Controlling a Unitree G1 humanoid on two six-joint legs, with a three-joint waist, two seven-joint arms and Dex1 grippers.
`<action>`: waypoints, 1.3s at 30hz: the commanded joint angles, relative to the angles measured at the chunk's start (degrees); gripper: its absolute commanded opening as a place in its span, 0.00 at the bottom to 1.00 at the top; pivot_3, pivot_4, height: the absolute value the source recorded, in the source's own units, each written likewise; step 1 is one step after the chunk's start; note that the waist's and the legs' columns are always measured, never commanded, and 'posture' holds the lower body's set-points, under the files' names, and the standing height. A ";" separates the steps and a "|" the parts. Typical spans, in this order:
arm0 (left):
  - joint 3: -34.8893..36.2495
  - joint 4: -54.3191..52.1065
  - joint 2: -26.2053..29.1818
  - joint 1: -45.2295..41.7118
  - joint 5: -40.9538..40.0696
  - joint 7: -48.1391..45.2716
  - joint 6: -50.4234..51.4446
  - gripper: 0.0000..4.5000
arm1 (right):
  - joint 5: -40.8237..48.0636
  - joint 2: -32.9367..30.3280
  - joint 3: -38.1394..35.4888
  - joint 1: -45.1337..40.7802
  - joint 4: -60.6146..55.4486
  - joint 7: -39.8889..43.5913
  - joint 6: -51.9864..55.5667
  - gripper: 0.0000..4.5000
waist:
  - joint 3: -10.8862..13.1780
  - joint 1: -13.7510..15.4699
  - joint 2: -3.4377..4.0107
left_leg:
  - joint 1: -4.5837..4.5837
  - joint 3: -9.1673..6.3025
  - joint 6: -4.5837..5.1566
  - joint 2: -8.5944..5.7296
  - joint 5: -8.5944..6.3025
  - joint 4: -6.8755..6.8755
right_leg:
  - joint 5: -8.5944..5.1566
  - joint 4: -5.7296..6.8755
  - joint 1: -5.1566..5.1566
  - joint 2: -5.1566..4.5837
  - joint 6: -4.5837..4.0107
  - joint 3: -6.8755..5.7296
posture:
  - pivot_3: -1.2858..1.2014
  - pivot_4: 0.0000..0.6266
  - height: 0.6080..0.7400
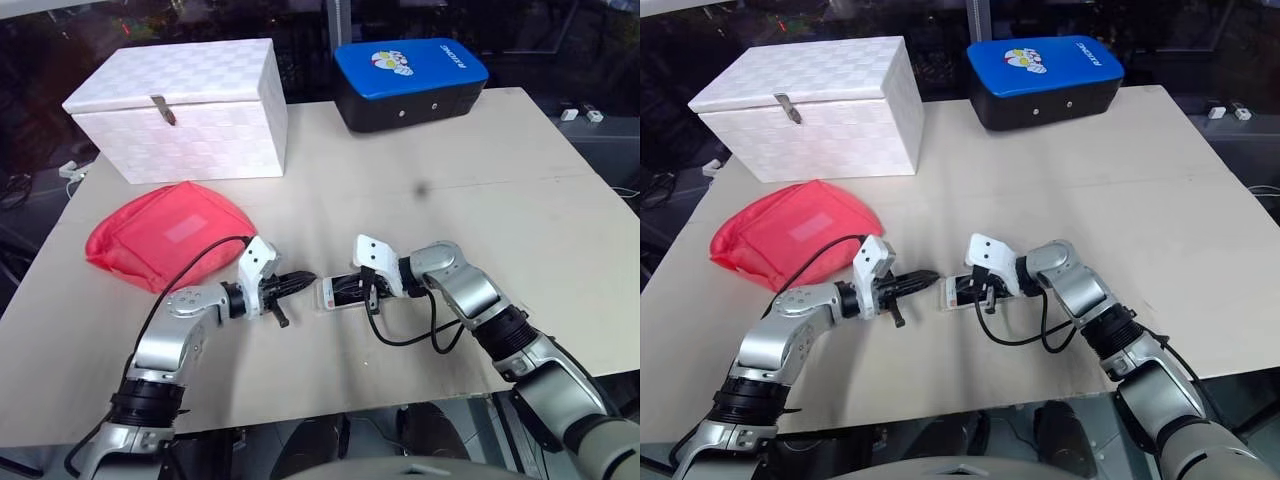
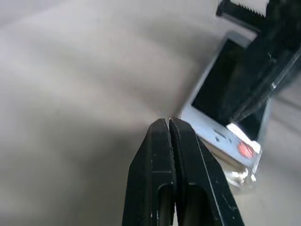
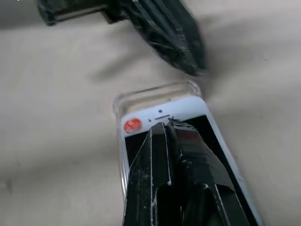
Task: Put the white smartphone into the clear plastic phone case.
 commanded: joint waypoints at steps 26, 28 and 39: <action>4.65 -6.48 2.51 4.68 -2.85 -1.49 -0.69 0.01 | -6.15 -1.33 3.47 -11.28 4.91 1.57 -1.71 0.00 | 0.57 -0.22 -0.03 | -1.36 -0.09 -0.06 0.02 0.04 0.09 | 0.04 -0.38 -1.03 -0.01 -0.03 -0.16 | 0.52 0.24 1.00; 4.56 -6.43 2.44 4.56 -2.85 -1.44 -0.66 0.01 | -6.39 -1.28 2.91 -11.33 5.01 0.70 -2.17 0.00 | 0.57 -0.24 -0.03 | -1.36 -0.10 -0.06 0.02 0.04 0.09 | 0.03 -0.38 -1.03 -0.01 -0.03 -0.16 | 0.52 0.24 1.00; 4.27 -5.90 2.37 3.89 -2.86 -1.55 -0.89 0.01 | 1.90 -4.33 0.23 -6.39 -9.89 5.03 5.05 0.00 | 0.64 -0.78 -0.02 | -1.51 -0.21 -0.05 0.02 0.04 0.12 | 0.04 -0.47 -1.06 -0.01 -0.02 -0.26 | 0.52 0.24 1.00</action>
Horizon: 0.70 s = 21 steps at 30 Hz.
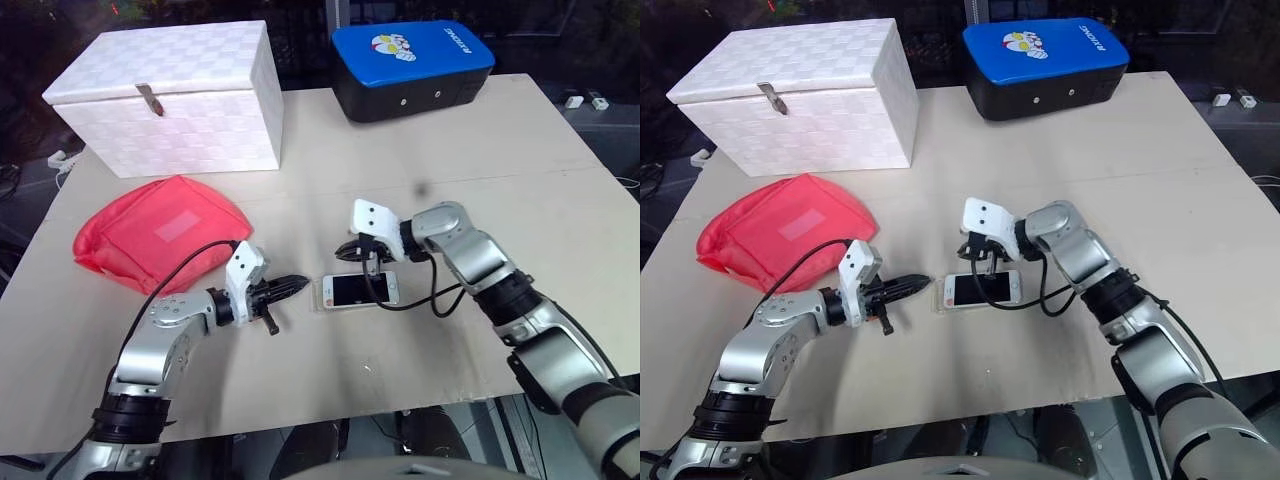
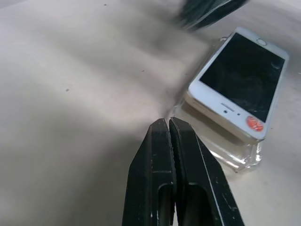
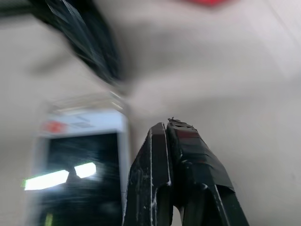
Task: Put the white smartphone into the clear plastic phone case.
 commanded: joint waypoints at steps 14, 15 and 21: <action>2.03 -2.90 0.97 0.93 -1.83 0.18 -0.25 0.01 | -7.85 -0.79 12.99 7.96 4.00 -1.06 -2.07 0.00 | -0.03 -0.23 0.03 | 0.23 0.05 0.00 0.01 0.00 0.23 | 0.02 0.21 0.16 0.01 0.02 0.04 | 0.52 0.24 1.00; 2.06 -2.97 0.99 0.98 -1.86 0.26 -0.23 0.01 | -7.76 -0.63 13.29 7.99 4.81 -0.49 -1.96 0.00 | -0.04 -0.22 0.03 | 0.32 0.05 0.00 0.01 0.00 0.22 | 0.02 0.22 0.23 0.02 0.02 0.04 | 0.52 0.24 1.00; 2.17 -3.33 0.99 1.28 -2.12 0.82 -0.15 0.01 | -8.04 1.19 13.32 7.75 10.98 -0.01 -1.20 0.00 | -0.21 -0.16 0.10 | 0.82 0.09 0.01 0.02 -0.01 0.14 | 0.01 0.24 0.61 0.05 0.02 0.11 | 0.52 0.24 1.00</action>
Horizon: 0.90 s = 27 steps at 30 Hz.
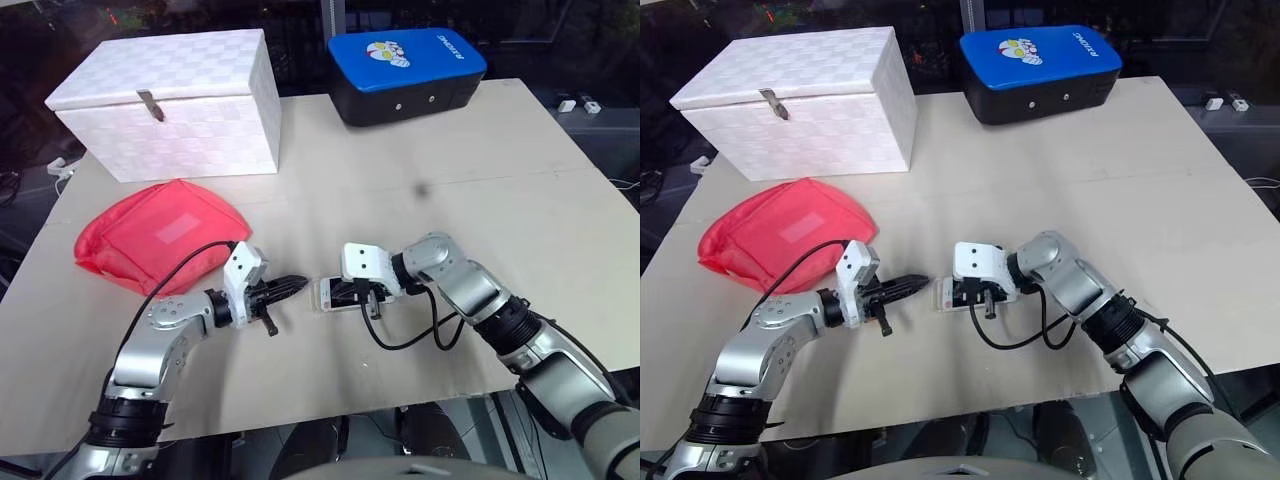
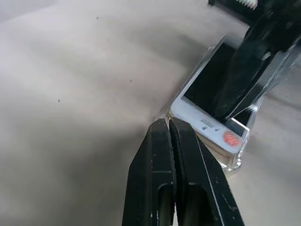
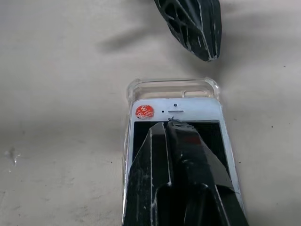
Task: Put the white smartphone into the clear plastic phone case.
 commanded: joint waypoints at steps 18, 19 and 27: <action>1.11 -1.93 3.64 3.82 -1.20 -4.16 -1.52 0.01 | 8.45 -5.58 -14.09 6.90 -20.34 -4.41 8.67 0.00 | -0.20 0.93 0.10 | -0.70 -0.01 -0.02 0.04 0.00 0.04 | 0.02 0.00 -0.58 0.05 -0.02 0.01 | 0.52 0.24 1.00; 0.98 -1.68 3.39 3.53 -0.83 -3.74 -1.73 0.01 | 8.28 -6.34 -14.89 7.55 -22.08 -5.55 9.32 0.00 | -0.18 1.05 0.11 | -0.71 -0.01 -0.02 0.04 0.00 0.01 | 0.02 0.00 -0.58 0.04 -0.02 0.01 | 0.52 0.24 1.00; -3.54 1.20 3.78 0.71 3.19 -5.86 -4.74 0.01 | 6.18 -18.98 -23.00 19.84 -38.04 -14.44 20.76 0.00 | -0.03 1.84 0.09 | -1.12 -0.10 0.07 0.00 -0.08 0.13 | 0.04 -0.34 -0.70 -0.05 0.03 -0.16 | 0.52 0.24 1.00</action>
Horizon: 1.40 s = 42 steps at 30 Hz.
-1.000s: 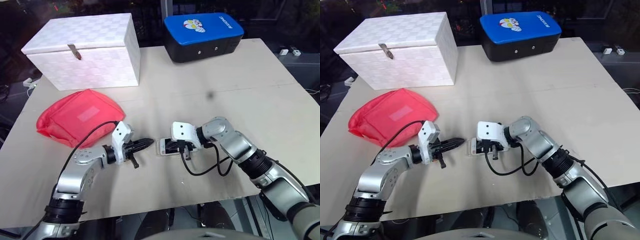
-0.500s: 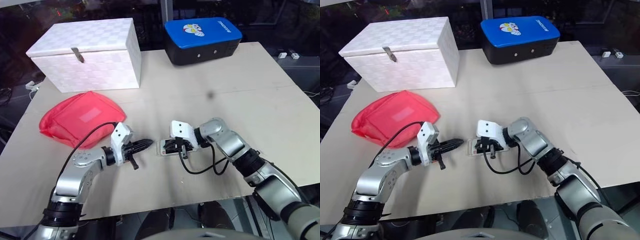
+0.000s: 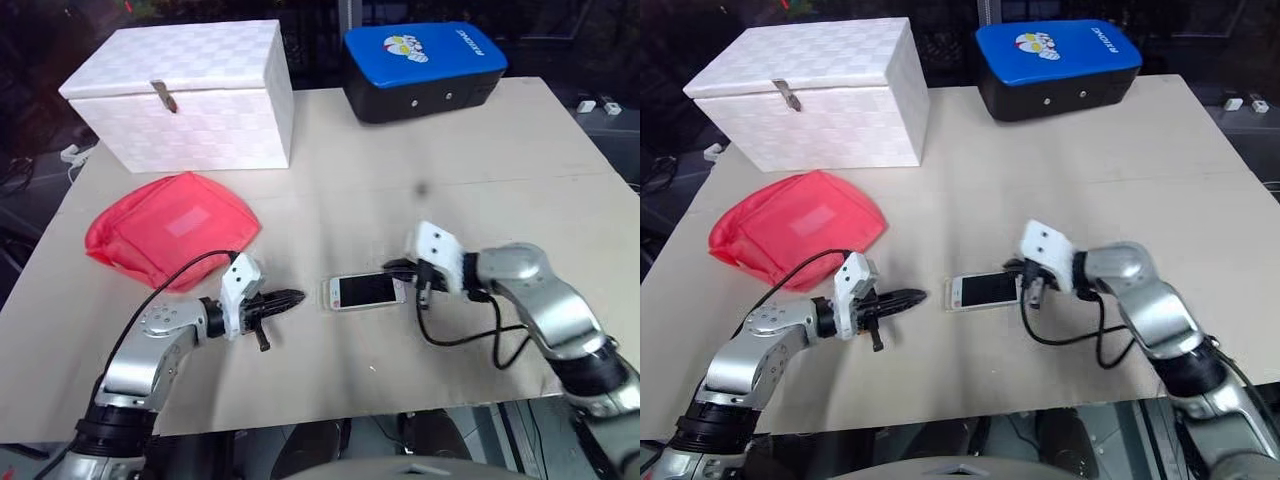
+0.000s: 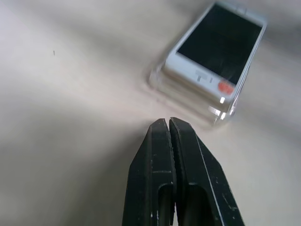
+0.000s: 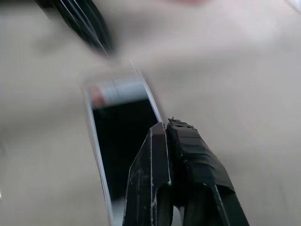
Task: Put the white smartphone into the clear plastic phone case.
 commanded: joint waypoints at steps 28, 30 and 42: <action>-8.88 10.30 -4.96 -11.88 6.53 -4.46 -6.34 0.01 | -13.96 -2.00 22.20 -7.62 2.61 -2.79 -6.92 0.00 | 0.02 -0.17 -0.06 | 0.19 0.02 -0.07 0.03 0.08 0.24 | 0.24 0.12 0.21 0.08 0.07 -0.02 | 0.52 0.24 1.00; -8.87 10.77 -5.35 -12.29 6.70 -4.66 -6.57 0.01 | -15.16 -2.11 23.13 -8.05 3.61 -1.30 -9.06 0.00 | 0.02 -0.16 -0.06 | 0.25 0.01 -0.13 0.04 0.12 0.25 | 0.29 0.13 0.22 0.12 0.05 -0.01 | 0.52 0.24 1.00; -7.31 11.07 -5.90 -12.95 6.72 -4.58 -5.14 0.01 | -13.14 -2.47 13.90 -5.35 4.58 2.94 -12.35 0.00 | 0.01 0.81 -0.07 | 0.63 0.01 -0.16 0.09 0.13 0.23 | 0.30 0.13 0.57 0.18 0.04 0.03 | 0.52 0.24 1.00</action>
